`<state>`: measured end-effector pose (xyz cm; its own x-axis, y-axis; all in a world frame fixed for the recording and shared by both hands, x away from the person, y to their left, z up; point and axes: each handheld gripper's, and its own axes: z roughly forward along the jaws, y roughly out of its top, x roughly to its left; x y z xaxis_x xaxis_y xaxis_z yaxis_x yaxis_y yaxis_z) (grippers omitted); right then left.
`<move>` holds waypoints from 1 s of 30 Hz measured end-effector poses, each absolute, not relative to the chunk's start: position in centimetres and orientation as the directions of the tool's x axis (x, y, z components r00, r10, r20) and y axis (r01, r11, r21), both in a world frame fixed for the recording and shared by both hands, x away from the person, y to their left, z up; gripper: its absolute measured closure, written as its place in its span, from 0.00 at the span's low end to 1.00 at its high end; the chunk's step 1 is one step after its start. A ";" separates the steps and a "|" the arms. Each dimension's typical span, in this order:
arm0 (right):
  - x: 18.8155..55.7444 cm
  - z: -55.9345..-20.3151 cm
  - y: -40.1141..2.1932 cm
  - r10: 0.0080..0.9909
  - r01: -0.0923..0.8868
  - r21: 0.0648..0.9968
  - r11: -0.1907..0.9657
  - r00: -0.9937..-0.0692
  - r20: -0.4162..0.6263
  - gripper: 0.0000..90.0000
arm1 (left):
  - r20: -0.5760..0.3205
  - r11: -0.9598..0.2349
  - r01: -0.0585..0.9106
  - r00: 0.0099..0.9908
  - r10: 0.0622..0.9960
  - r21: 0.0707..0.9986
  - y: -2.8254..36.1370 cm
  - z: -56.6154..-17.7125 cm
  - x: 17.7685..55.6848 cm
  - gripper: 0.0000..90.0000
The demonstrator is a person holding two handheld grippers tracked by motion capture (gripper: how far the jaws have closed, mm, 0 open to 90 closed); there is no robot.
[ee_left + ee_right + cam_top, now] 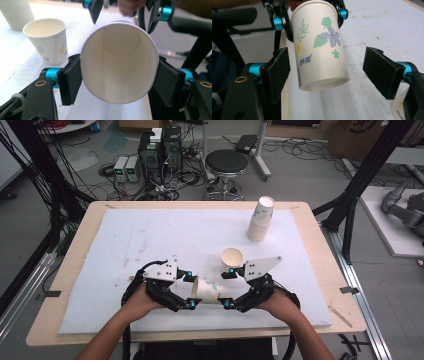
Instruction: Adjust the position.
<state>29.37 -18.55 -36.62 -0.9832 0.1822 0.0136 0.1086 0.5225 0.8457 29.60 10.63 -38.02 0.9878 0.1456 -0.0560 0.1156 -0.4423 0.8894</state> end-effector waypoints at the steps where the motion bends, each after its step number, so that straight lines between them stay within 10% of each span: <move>1: 29.4 -36.5 -18.3 0.179 0.100 0.838 0.537 -0.984 0.002 0.25 | -0.043 -0.467 0.105 0.989 0.141 0.878 10.5 -37.8 29.7 0.33; 30: 29.8 -36.5 -15.0 0.115 -0.010 0.672 0.741 -0.983 -0.142 0.25 | -0.007 -0.745 0.120 0.988 0.153 0.656 8.5 -35.8 30.7 0.32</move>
<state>29.78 -15.01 -36.49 -0.9833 0.1146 -0.1416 -0.0104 0.7406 0.6719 30.74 8.50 -35.83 0.9882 0.1528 -0.0075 0.1201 -0.7448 0.6565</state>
